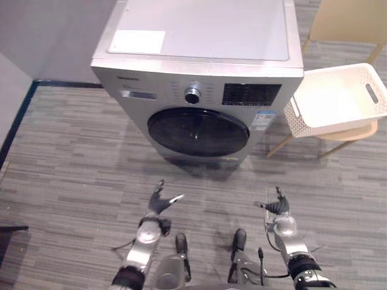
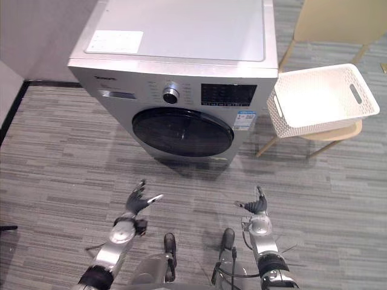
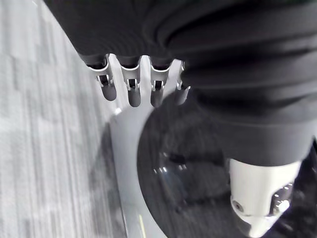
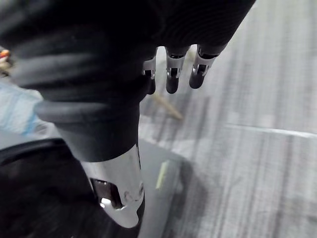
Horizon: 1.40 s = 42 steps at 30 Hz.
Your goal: Pick up the laundry basket with both hands and put the clothes into the washing machine.
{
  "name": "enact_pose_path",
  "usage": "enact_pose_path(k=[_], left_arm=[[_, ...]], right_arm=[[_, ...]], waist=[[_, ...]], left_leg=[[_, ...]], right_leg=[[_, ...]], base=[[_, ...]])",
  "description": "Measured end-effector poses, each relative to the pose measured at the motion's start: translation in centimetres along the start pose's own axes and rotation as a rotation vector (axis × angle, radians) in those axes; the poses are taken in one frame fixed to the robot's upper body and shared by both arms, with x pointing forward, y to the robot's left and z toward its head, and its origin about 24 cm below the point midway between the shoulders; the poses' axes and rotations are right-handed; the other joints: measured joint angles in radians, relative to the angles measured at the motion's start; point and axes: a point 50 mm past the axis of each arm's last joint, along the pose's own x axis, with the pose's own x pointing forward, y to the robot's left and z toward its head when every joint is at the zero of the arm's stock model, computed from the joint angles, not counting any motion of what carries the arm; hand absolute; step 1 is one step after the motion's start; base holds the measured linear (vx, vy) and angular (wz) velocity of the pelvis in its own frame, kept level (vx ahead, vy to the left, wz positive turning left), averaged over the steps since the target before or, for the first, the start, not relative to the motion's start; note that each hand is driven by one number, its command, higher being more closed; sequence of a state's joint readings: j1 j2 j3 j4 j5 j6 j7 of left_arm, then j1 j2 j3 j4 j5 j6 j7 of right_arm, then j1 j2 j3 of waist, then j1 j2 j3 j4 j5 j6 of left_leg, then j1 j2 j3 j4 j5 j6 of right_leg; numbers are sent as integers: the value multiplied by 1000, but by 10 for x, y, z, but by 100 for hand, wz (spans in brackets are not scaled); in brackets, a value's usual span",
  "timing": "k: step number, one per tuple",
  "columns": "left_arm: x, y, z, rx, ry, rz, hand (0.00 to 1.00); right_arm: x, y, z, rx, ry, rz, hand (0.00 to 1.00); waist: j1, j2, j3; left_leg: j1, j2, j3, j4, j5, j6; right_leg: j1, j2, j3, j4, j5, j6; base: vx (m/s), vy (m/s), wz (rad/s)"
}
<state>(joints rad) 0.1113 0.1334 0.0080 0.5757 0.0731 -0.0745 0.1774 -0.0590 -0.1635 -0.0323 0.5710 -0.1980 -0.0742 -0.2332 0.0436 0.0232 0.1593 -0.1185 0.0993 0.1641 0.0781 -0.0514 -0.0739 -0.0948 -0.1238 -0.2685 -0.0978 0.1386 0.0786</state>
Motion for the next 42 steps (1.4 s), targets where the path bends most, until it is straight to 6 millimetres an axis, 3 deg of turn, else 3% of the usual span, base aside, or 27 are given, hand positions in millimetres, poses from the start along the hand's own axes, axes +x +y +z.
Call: enact_pose_path(k=[1, 2, 5, 10, 11, 13, 15, 16, 18, 22, 23, 24, 25, 26, 27, 29, 30, 32, 34, 35, 36, 37, 38, 39, 40, 41, 42], left_arm=[[-3, 3, -11, 0, 40, 6, 0], [-11, 8, -36, 2, 140, 29, 0], [-22, 13, -64, -2, 259, 52, 0], [-21, 12, -63, -9, 252, 54, 0], [-21, 12, -61, -11, 246, 56, 0], [-18, 6, -56, -26, 233, 49, 0], [-21, 2, -60, -38, 247, 50, 0], [-24, 3, -64, -42, 261, 61, 0], [-24, 9, -65, -63, 267, 92, 0], [-29, 12, -72, -83, 297, 116, 0], [-33, 12, -78, -82, 314, 115, 0], [-37, 13, -82, -79, 327, 118, 0], [-37, 14, -83, -76, 331, 121, 0], [-37, 16, -82, -72, 329, 126, 0], [-33, 22, -78, -74, 313, 150, 0], [-31, 26, -74, -68, 294, 161, 0], [-27, 26, -70, -63, 279, 158, 0], [-19, 20, -59, -55, 245, 133, 0], [-14, 16, -51, -56, 215, 120, 0], [-14, 16, -52, -54, 215, 118, 0], [-15, 12, -53, -56, 225, 108, 0], [-16, 6, -55, -67, 234, 98, 0], [-16, 5, -56, -70, 236, 97, 0], [-17, 0, -56, -99, 244, 100, 0], [-23, -3, -62, -126, 271, 106, 0], [-24, -4, -64, -127, 277, 105, 0], [-25, 0, -65, -133, 275, 114, 0]], right_arm=[[-2, 0, -3, -13, 9, 5, 0], [-4, 2, -9, -31, 27, 27, 0], [-9, 5, -23, -54, 75, 47, 0], [-17, 7, -38, -65, 124, 60, 0], [-18, 7, -40, -67, 134, 62, 0], [-17, 3, -46, -84, 160, 58, 0], [-17, 1, -52, -97, 188, 57, 0], [-17, 0, -54, -101, 202, 57, 0], [-19, 9, -53, -84, 205, 74, 0], [-17, 19, -47, -61, 197, 92, 0], [-17, 20, -48, -59, 201, 92, 0], [-20, 19, -51, -61, 210, 93, 0], [-23, 20, -54, -61, 220, 96, 0], [-27, 24, -57, -54, 233, 107, 0], [-30, 31, -58, -50, 237, 125, 0], [-30, 34, -54, -45, 222, 134, 0], [-28, 32, -50, -36, 204, 125, 0], [-26, 28, -47, -40, 186, 115, 0], [-25, 23, -47, -48, 181, 107, 0], [-25, 22, -49, -53, 185, 105, 0], [-26, 17, -52, -67, 193, 100, 0], [-23, 14, -49, -73, 181, 94, 0], [-22, 14, -48, -73, 176, 93, 0], [-19, 13, -44, -75, 163, 89, 0], [-19, 17, -42, -69, 157, 99, 0], [-20, 19, -42, -64, 157, 103, 0], [-22, 26, -41, -40, 160, 111, 0]], waist=[[1, -1, -8], [0, -6, -22], [-2, -10, -33], [-2, -19, -36], [-1, -23, -37], [-1, -30, -33], [4, -9, -33], [4, -14, -29], [33, -31, -22], [53, -36, -17], [47, -37, -16], [38, -39, -12], [29, -39, -9], [24, -35, 0], [14, -51, 11], [-6, -56, 23], [-17, -57, 27], [-39, -51, 38], [-51, -57, 53], [-54, -65, 52], [-57, -53, 52], [-47, -22, 49], [-46, -17, 52], [-38, 3, 61], [-16, 18, 63], [-13, 16, 65], [1, 6, 68]], left_leg=[[9, -1, 0, -4, 0, 0], [29, -5, -1, -9, 0, 0], [39, -4, -25, -14, 4, -3], [-18, -14, -104, 2, 15, -1], [-44, -6, -68, 21, -1, 25], [-98, 57, 167, 99, -30, 80], [-106, 109, 308, 156, -13, 85], [-113, 95, 296, 178, -9, 62], [-121, 70, 277, 212, -42, 67], [-148, 35, 220, 329, -161, 94], [-144, 15, 185, 341, -196, 101], [-117, -25, 147, 336, -209, 116], [-104, -38, 121, 332, -211, 123], [-88, -46, 77, 325, -219, 138], [-48, -61, 12, 296, -223, 146], [3, -89, -65, 256, -225, 148], [30, -107, -121, 238, -229, 153], [61, -121, -215, 238, -237, 143], [105, -136, -305, 253, -268, 108], [130, -139, -358, 265, -306, 85], [153, -119, -405, 285, -320, 66], [129, -86, -408, 342, -304, 36], [116, -79, -402, 370, -297, 25], [51, -49, -354, 519, -251, -44], [-49, 40, -238, 759, -157, -32], [-63, 60, -220, 793, -157, -31], [-100, 112, -128, 892, -169, -11]], right_leg=[[7, 0, -2, 0, -3, 0], [24, -3, -4, 0, -14, 7], [43, -3, -25, 0, -17, 8], [76, -22, -150, 0, -45, 20], [79, -29, -189, 0, -49, 25], [78, -69, -265, 11, -61, 43], [88, -83, -317, 40, -75, 66], [108, -104, -343, 46, -65, 75], [128, -129, -364, 50, -62, 84], [141, -221, -401, 210, -134, 152], [113, -285, -388, 362, -164, 139], [54, -355, -322, 570, -160, 61], [5, -376, -253, 679, -152, 26], [-65, -345, -108, 821, -219, 32], [-136, -250, 13, 929, -323, 32], [-213, -150, 64, 918, -381, 0], [-273, -90, 99, 854, -393, 6], [-339, -19, 176, 681, -366, 36], [-344, 16, 264, 457, -269, 30], [-341, 11, 289, 422, -164, 25], [-332, 18, 265, 494, -131, -22], [-322, 22, 209, 521, -177, -45], [-317, 24, 198, 522, -184, -52], [-277, 42, 161, 513, -211, -74], [-193, 90, 134, 466, -229, -106], [-176, 99, 130, 455, -231, -111], [-107, 112, 114, 418, -238, -129]], base=[[0, 0, 0], [-38, 3, -1], [-66, -11, 18], [-94, 3, 68], [-59, 27, 112], [15, 147, 125], [101, 222, 101], [168, 256, 85], [140, 218, 57], [138, 246, 44], [160, 283, 80], [214, 284, 96], [261, 214, 105], [302, 106, 128], [291, 61, 126], [366, 7, 141], [423, -41, 153], [447, -134, 184], [479, -218, 187], [521, -330, 171], [639, -398, 174], [461, -275, 110], [504, -318, 77], [449, -309, 43], [536, -353, 33], [421, -241, 1], [401, -213, 18]])
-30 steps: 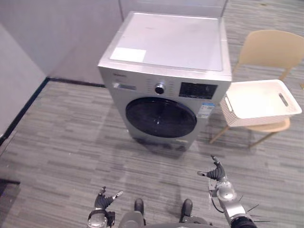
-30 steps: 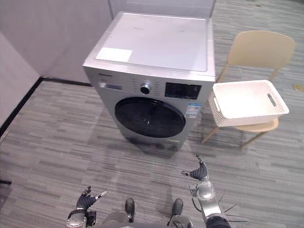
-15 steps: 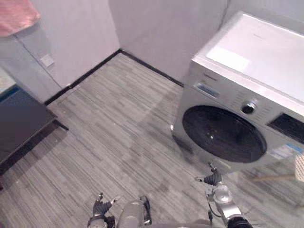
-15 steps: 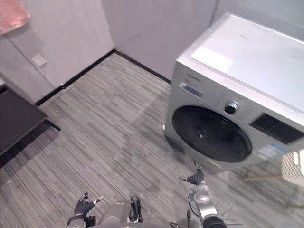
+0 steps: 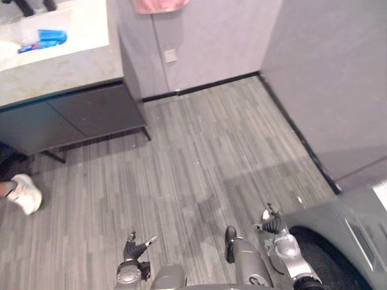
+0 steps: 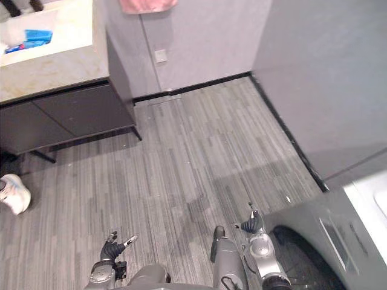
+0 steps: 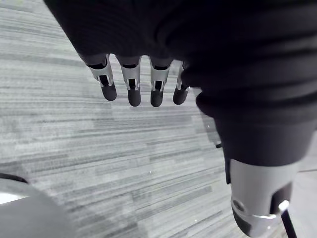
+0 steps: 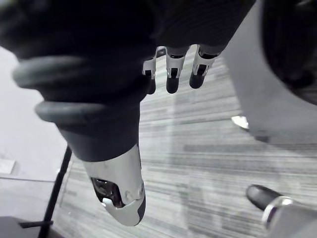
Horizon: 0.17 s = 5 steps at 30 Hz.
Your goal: Pick up the laundry basket with both hands and put the clothes into the washing machine.
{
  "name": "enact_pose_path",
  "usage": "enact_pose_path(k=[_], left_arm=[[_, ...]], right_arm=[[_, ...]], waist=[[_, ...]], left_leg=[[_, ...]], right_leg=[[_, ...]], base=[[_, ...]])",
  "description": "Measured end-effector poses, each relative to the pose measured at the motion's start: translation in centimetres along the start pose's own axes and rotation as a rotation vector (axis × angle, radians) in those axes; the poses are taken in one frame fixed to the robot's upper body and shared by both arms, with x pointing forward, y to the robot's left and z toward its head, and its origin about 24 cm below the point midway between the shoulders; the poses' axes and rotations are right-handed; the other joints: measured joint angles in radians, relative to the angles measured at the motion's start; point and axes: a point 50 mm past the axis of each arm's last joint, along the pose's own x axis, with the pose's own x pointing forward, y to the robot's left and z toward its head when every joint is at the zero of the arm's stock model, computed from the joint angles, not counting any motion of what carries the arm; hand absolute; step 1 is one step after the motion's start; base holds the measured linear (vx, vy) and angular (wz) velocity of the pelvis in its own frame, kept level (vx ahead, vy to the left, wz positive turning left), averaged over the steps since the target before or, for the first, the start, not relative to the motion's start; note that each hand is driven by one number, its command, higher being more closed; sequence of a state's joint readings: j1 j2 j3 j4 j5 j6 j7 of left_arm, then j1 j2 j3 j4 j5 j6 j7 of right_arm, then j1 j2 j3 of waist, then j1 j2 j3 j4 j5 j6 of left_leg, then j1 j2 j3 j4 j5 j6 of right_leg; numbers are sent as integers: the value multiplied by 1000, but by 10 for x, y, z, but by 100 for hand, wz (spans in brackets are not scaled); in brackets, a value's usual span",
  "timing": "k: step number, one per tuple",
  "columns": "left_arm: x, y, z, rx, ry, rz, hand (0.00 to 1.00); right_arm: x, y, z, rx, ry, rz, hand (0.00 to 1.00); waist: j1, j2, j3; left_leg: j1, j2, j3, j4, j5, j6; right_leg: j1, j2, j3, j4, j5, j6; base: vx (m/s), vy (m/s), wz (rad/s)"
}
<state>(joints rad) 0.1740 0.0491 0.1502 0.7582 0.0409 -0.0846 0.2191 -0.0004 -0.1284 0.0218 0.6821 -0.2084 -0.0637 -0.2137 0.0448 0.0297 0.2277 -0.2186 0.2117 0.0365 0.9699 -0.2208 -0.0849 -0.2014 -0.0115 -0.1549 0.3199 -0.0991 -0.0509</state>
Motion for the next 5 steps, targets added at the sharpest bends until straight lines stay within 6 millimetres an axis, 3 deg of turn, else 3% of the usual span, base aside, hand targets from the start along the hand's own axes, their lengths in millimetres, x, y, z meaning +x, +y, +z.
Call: enact_pose_path(k=[2, 5], left_arm=[[3, 1, 8, 2, -28, 0, 0], [5, -10, 19, -9, -54, -25, 0]], right_arm=[[-1, 2, 0, 13, 3, 1, 0], [1, -4, -1, 35, 12, -27, 0]], waist=[[-3, -25, 0], [-4, -24, 0]], left_leg=[[-51, 15, 80, -8, -20, 20], [-71, 5, 124, -317, -16, 13]], right_leg=[[78, -7, -26, -66, 0, -5], [152, -10, -76, -131, 5, -8]], base=[[379, -184, 36], [241, -51, 29]])
